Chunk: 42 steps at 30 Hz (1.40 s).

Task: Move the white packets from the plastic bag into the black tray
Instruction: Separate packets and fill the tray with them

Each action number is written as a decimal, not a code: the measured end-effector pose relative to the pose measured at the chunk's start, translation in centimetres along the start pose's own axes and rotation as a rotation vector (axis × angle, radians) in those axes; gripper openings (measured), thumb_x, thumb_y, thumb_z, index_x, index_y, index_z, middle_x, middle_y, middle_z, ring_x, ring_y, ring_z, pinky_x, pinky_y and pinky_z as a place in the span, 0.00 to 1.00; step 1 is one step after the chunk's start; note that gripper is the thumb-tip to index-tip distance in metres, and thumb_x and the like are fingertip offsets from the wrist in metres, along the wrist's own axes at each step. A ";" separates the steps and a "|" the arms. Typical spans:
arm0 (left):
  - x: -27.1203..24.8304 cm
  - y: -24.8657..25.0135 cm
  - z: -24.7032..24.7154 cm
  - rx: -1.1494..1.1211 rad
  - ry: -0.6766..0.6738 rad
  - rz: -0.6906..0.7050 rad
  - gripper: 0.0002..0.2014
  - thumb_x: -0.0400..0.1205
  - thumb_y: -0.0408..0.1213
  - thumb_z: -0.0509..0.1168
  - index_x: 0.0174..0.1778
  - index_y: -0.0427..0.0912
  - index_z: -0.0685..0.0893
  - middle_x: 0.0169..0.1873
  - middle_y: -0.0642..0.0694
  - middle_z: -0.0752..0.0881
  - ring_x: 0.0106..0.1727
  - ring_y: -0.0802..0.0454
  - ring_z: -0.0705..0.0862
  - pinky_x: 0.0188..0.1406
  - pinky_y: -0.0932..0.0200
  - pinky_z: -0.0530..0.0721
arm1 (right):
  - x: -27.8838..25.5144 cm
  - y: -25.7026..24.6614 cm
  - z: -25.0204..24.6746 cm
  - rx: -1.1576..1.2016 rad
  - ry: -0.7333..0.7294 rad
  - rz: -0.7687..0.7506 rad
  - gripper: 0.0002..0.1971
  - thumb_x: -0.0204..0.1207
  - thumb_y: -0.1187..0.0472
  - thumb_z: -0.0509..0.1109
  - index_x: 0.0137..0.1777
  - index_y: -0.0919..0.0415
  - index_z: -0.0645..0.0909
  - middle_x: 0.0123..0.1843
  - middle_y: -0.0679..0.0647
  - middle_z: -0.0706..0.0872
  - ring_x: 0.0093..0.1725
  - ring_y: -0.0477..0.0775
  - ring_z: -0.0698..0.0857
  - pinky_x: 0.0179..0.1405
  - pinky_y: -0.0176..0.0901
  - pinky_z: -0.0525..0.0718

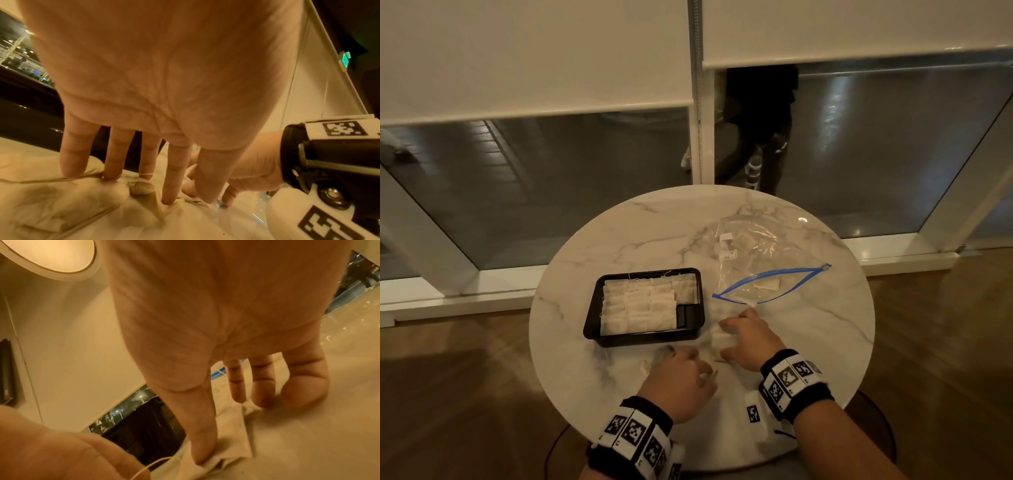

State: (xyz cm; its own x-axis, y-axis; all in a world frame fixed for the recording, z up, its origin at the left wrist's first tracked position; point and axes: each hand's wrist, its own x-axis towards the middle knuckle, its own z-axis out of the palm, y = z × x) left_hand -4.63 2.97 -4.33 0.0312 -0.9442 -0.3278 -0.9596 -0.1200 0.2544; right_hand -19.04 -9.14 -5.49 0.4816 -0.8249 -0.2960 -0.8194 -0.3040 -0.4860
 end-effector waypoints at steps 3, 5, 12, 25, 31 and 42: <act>-0.2 -0.6 -0.2 -0.056 0.067 -0.006 0.19 0.86 0.56 0.57 0.65 0.54 0.87 0.71 0.52 0.77 0.73 0.50 0.74 0.74 0.52 0.70 | 0.1 0.0 0.0 -0.021 0.015 0.014 0.28 0.71 0.48 0.79 0.72 0.46 0.79 0.70 0.51 0.70 0.70 0.57 0.76 0.71 0.51 0.79; -0.4 -1.1 -0.7 -0.156 0.125 -0.011 0.18 0.86 0.55 0.60 0.66 0.54 0.86 0.68 0.56 0.79 0.68 0.54 0.77 0.68 0.54 0.77 | 0.1 0.1 0.2 -0.016 0.036 0.024 0.25 0.71 0.49 0.79 0.68 0.47 0.81 0.67 0.51 0.73 0.67 0.56 0.78 0.69 0.51 0.80; -1.0 -2.6 -2.5 -0.534 0.243 -0.099 0.10 0.85 0.49 0.66 0.61 0.56 0.87 0.53 0.61 0.87 0.51 0.61 0.87 0.52 0.60 0.86 | -0.8 0.8 0.5 0.072 0.146 0.029 0.03 0.77 0.54 0.74 0.42 0.46 0.87 0.46 0.45 0.87 0.46 0.44 0.85 0.54 0.44 0.87; -1.2 -1.4 -3.4 -1.056 0.290 -0.030 0.14 0.84 0.48 0.69 0.66 0.57 0.85 0.55 0.57 0.90 0.58 0.61 0.87 0.60 0.57 0.87 | -3.6 -3.5 -4.5 0.588 0.089 -0.255 0.05 0.76 0.63 0.77 0.40 0.54 0.87 0.34 0.48 0.88 0.34 0.41 0.85 0.37 0.37 0.83; -1.5 -0.9 -3.8 -1.105 0.365 -0.025 0.06 0.87 0.39 0.67 0.53 0.45 0.90 0.41 0.45 0.92 0.41 0.52 0.88 0.43 0.53 0.87 | -4.1 -4.7 -5.3 0.618 0.101 -0.288 0.03 0.77 0.60 0.77 0.49 0.55 0.89 0.38 0.50 0.90 0.37 0.45 0.87 0.35 0.36 0.83; -1.2 -2.9 -4.0 -0.891 0.507 -0.127 0.05 0.85 0.42 0.69 0.55 0.57 0.87 0.49 0.59 0.89 0.52 0.64 0.86 0.57 0.61 0.87 | -2.3 -5.5 -6.0 0.659 0.402 -0.293 0.08 0.75 0.60 0.79 0.41 0.43 0.91 0.40 0.36 0.92 0.43 0.37 0.89 0.46 0.28 0.84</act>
State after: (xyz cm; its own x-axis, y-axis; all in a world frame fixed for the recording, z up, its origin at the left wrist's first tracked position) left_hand -0.74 3.27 -1.02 0.4298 -0.9024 -0.0297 -0.3920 -0.2161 0.8942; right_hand -17.50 -8.38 2.79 0.3970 -0.9011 0.1743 -0.2672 -0.2951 -0.9173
